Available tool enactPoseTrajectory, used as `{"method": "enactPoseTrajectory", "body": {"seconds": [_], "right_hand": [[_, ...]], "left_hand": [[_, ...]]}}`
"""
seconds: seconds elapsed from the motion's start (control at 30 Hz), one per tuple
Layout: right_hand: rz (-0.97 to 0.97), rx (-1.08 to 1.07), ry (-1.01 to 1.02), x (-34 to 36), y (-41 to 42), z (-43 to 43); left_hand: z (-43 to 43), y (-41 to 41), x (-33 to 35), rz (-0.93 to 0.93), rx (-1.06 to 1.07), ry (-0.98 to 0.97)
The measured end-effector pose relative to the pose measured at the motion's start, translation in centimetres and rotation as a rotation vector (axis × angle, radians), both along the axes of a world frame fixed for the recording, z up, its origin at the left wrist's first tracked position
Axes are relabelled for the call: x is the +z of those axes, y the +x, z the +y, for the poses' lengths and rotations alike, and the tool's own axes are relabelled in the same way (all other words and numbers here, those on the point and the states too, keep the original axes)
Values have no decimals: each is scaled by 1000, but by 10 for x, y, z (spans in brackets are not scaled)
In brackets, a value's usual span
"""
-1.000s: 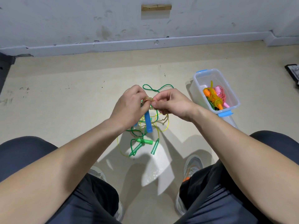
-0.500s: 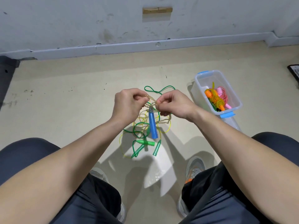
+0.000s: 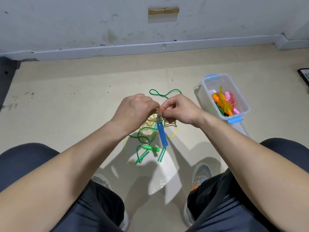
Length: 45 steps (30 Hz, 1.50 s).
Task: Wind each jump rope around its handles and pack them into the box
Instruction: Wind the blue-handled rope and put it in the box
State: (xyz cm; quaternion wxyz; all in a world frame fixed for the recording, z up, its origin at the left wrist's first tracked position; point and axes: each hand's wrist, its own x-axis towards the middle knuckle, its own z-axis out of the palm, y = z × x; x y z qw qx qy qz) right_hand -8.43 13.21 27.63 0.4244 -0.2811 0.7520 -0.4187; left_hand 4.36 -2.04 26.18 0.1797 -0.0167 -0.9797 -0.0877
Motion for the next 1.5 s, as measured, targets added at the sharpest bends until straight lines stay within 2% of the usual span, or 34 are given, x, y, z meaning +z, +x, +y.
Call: {"method": "enactPoseTrajectory", "body": {"seconds": [0.07,0.13,0.23,0.3,0.33,0.37,0.4,0.47,0.53,0.57,0.63,0.73,0.83,0.9,1.07,1.1,1.13,1.2,1.27,1.33,1.37,1.43,1.5], "right_hand": [[2,-6,5,-1,-2,1],[45,-4,16,0,-6,3],[92,-12,21,0,-11,7],[79,-44,4,-3,-15,8],[69,-51,-2,-4,-15,7],[65,-45,-3,-4,-15,7],[69,-31,4,-5,-14,6],[89,4,27,-6,-11,5],[114,30,37,-6,-9,4],[127,42,39,-7,-9,2],[137,63,35,-6,-7,0],[125,69,25,-6,-5,0],[100,45,12,-6,-7,2],[124,31,25,-6,-11,4],[129,-18,40,-5,-16,6],[141,-9,55,-5,-16,6],[147,4,66,-5,-16,6],[152,18,72,-7,-15,6],[161,29,74,-9,-14,4],[174,56,70,-9,-12,2],[170,62,62,-10,-11,1],[154,61,37,-10,-10,0],[150,66,29,-11,-10,1]], "left_hand": [[0,0,-1,-4,54,65],[0,1,2,0,162,279],[-5,-2,8,62,441,705],[-11,-3,8,78,646,1073],[-12,-2,5,32,723,1241],[-12,-1,2,-59,770,1312],[-13,0,-5,-164,773,1266],[-13,5,-12,-335,683,916],[-9,5,-10,-329,428,538],[-7,3,-7,-283,292,425],[-1,1,-1,-232,124,345],[4,2,-1,-182,77,347],[-1,1,1,-94,119,371],[-9,1,3,-72,253,489],[-36,3,-2,-23,758,930],[-42,4,-6,-69,834,955],[-46,5,-10,-173,880,897],[-45,7,-15,-378,828,652],[-29,5,-10,-399,549,534],[-9,1,-4,-376,284,547],[-2,-1,-4,-397,215,559],[4,-2,-6,-445,188,579],[3,0,-5,-418,202,606]]}}
